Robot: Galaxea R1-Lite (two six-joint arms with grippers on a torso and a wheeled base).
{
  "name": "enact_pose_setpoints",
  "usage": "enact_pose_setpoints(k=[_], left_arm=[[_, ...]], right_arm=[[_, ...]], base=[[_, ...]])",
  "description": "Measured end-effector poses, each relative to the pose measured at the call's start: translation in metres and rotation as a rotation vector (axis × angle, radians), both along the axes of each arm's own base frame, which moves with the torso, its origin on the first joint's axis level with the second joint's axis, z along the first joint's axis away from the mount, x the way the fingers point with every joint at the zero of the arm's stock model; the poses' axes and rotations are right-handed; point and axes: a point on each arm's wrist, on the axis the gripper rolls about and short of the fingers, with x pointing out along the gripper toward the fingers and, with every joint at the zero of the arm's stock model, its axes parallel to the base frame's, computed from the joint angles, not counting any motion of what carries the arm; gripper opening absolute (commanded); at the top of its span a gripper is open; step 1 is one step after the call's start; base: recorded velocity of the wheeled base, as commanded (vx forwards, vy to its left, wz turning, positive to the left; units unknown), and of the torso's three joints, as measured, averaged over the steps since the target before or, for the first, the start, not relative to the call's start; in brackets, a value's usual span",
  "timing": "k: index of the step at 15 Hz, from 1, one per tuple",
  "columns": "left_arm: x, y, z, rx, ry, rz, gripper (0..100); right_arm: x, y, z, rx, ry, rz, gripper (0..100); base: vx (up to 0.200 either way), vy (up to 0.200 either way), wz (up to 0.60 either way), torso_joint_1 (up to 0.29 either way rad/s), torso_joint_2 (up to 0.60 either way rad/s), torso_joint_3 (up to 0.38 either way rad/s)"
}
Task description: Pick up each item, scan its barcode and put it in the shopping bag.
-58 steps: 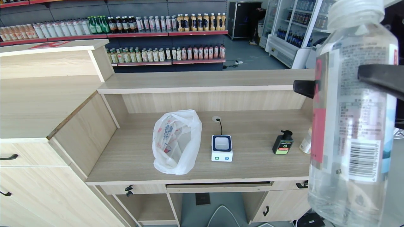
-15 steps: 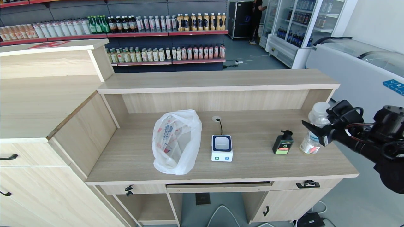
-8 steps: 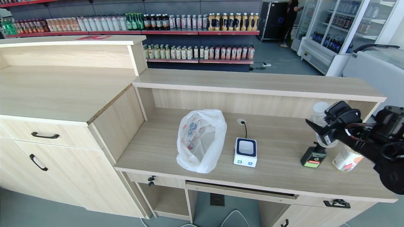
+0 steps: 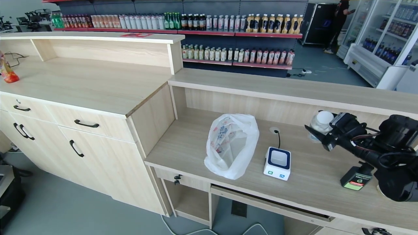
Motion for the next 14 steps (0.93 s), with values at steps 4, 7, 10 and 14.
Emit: enact_pose_setpoints(k=[4, 7, 10, 14], left_arm=[[0.0, 0.0, 0.0, 0.0, 0.0, 0.0, 100], [0.0, 0.0, 0.0, 0.0, 0.0, 0.0, 100], [0.0, 0.0, 0.0, 0.0, 0.0, 0.0, 100], [0.0, 0.0, 0.0, 0.0, 0.0, -0.001, 100]], right_arm=[[0.01, 0.002, -0.022, -0.008, 0.022, 0.101, 0], [0.019, 0.003, -0.03, -0.019, 0.024, 0.17, 0], [0.025, 0.003, -0.038, -0.02, 0.037, 0.184, 0], [0.041, 0.002, -0.041, -0.032, 0.007, 0.264, 0]], base=[[0.0, 0.0, 0.0, 0.0, 0.0, 0.0], [0.0, 0.0, 0.0, 0.0, 0.0, 0.0], [0.0, 0.0, 0.0, 0.0, 0.0, 0.0], [0.0, 0.0, 0.0, 0.0, 0.0, 0.0]])
